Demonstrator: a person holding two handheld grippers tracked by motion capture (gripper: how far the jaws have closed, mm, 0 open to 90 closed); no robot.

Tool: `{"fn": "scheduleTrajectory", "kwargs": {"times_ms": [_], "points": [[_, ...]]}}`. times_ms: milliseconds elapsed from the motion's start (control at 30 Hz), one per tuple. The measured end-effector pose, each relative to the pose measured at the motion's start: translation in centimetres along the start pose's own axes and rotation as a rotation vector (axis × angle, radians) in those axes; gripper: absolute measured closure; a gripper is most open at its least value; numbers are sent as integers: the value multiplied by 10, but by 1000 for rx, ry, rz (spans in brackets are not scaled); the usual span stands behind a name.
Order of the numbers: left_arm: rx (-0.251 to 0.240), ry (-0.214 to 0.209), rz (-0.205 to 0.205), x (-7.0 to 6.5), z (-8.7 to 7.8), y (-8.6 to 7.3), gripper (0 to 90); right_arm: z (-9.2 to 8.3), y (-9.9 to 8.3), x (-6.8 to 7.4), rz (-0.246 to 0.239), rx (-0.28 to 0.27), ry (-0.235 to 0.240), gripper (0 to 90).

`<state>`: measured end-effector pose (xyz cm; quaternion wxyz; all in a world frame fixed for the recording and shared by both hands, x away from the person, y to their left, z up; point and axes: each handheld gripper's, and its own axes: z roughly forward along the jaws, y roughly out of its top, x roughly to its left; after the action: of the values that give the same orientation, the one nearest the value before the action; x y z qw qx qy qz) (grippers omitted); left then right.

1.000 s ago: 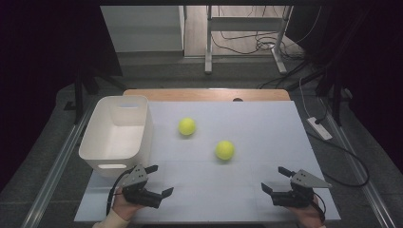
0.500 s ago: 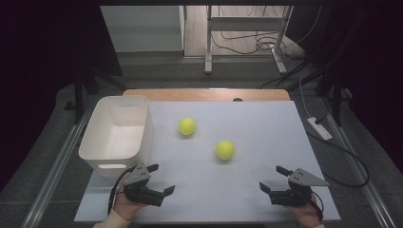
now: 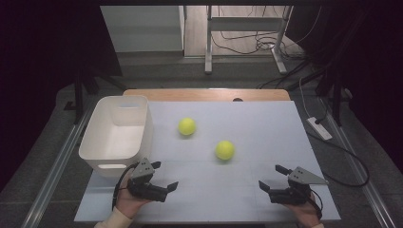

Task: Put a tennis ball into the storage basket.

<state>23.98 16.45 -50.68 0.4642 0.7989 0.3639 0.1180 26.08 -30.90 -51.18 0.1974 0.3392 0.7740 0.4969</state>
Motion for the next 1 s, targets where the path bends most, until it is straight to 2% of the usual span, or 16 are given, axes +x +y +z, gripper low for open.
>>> {"fn": "scheduleTrajectory", "kwargs": {"times_ms": [567,1000], "points": [[23,-4,-15,2,12,23,19,3,0,-4,6,-1,2,101],[42,15,-40,0,18,36,19,8,2,-4,3,-2,15,102]]}}
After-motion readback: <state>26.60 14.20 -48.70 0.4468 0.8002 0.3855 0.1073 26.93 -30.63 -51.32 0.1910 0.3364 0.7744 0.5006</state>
